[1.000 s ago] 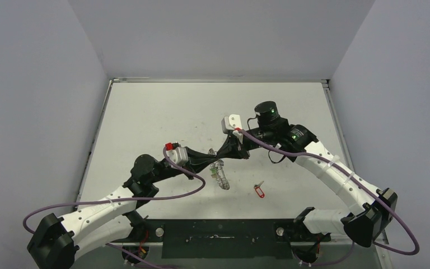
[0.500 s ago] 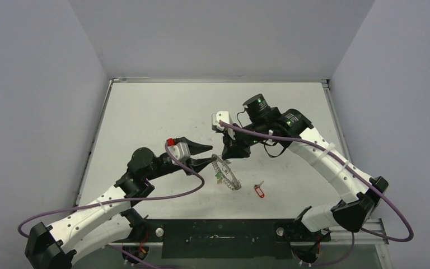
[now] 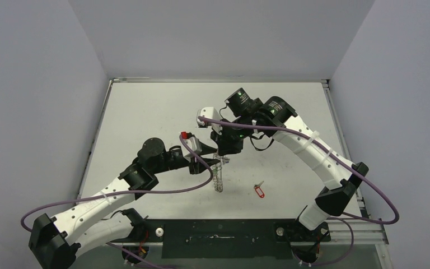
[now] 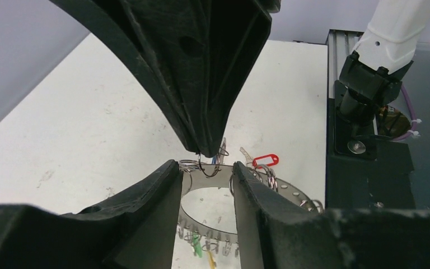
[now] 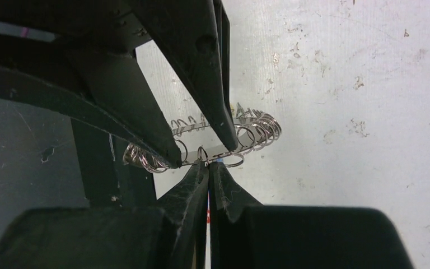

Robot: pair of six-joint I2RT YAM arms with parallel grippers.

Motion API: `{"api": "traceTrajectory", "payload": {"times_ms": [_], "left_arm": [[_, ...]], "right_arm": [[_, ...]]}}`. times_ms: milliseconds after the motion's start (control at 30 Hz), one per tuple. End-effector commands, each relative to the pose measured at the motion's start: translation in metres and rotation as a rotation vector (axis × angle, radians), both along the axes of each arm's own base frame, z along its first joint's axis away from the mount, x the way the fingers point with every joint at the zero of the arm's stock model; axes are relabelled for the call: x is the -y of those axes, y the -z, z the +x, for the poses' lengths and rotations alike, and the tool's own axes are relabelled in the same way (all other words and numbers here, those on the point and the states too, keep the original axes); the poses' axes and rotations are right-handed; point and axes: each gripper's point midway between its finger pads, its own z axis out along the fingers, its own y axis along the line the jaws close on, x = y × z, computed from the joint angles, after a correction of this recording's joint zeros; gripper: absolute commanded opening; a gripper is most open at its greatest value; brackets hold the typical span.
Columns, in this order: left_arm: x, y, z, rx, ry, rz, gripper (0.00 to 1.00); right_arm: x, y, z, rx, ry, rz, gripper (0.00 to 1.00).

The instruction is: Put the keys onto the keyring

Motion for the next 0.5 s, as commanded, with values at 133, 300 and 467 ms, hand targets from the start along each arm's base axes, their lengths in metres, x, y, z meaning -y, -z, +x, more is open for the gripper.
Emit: {"api": "traceTrajectory", "payload": {"times_ms": [133, 300, 467], "left_arm": [[0.018, -0.026, -0.007, 0.021, 0.102, -0.073, 0.22], [0.021, -0.026, -0.002, 0.019, 0.094, -0.083, 0.14], [0.021, -0.025, 0.003, 0.022, 0.069, -0.089, 0.22]], "right_arm": [[-0.005, -0.021, -0.001, 0.028, 0.024, 0.038, 0.00], [-0.004, -0.018, -0.002, 0.027, 0.017, 0.032, 0.00], [-0.005, -0.020, -0.004, 0.024, 0.004, 0.044, 0.00]]}}
